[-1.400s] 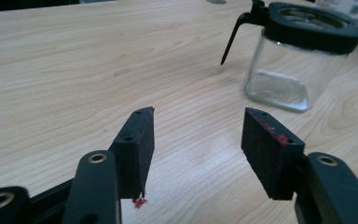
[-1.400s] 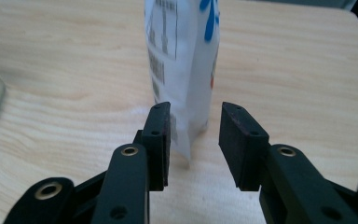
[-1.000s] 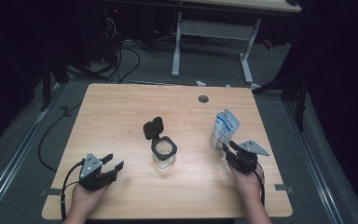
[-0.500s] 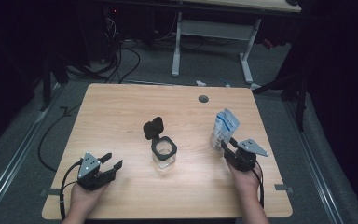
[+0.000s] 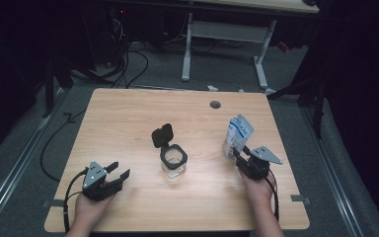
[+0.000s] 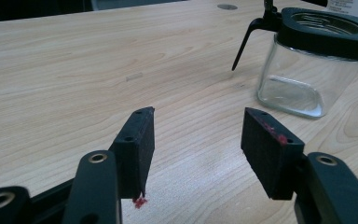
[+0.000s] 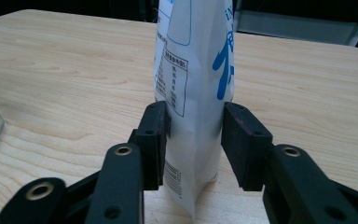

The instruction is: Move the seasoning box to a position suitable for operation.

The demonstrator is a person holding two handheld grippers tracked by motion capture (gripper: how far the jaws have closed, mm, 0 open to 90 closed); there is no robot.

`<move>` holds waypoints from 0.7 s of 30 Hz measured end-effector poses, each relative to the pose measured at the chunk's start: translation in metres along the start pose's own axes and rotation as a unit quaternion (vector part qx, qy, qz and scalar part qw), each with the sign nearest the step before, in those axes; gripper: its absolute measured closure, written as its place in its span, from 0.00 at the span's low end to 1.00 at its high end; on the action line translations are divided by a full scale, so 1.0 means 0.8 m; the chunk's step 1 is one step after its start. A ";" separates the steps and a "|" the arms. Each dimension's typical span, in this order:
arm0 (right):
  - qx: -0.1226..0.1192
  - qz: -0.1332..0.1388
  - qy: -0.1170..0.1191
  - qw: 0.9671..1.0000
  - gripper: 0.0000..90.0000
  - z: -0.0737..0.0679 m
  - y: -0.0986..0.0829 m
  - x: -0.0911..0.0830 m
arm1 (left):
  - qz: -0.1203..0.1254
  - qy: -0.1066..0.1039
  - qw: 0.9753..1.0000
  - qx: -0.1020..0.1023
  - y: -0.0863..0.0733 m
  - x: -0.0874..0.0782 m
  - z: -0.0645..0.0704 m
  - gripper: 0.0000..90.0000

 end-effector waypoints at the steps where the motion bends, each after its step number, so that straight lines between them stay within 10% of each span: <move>1: 0.003 -0.001 0.001 1.000 0.71 0.000 0.000 0.000 | 0.000 0.000 1.000 0.000 0.000 0.000 0.000 0.50; 10: 0.001 -0.002 -0.006 1.000 0.99 0.000 0.003 -0.004 | -0.001 -0.005 1.000 -0.001 0.000 0.002 0.003 0.50; 21: 0.012 0.006 -0.002 1.000 0.65 0.000 0.008 -0.001 | -0.002 -0.008 1.000 0.004 -0.002 0.004 0.008 0.50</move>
Point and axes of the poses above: each handheld gripper's, and its own axes: x roughly forward along the jaws, y roughly out of its top, z roughly to its right, the point moved 6 cm from there along x, roughly forward along the jaws, and after that the axes turned 13 degrees about y, right-handed, at the moved point
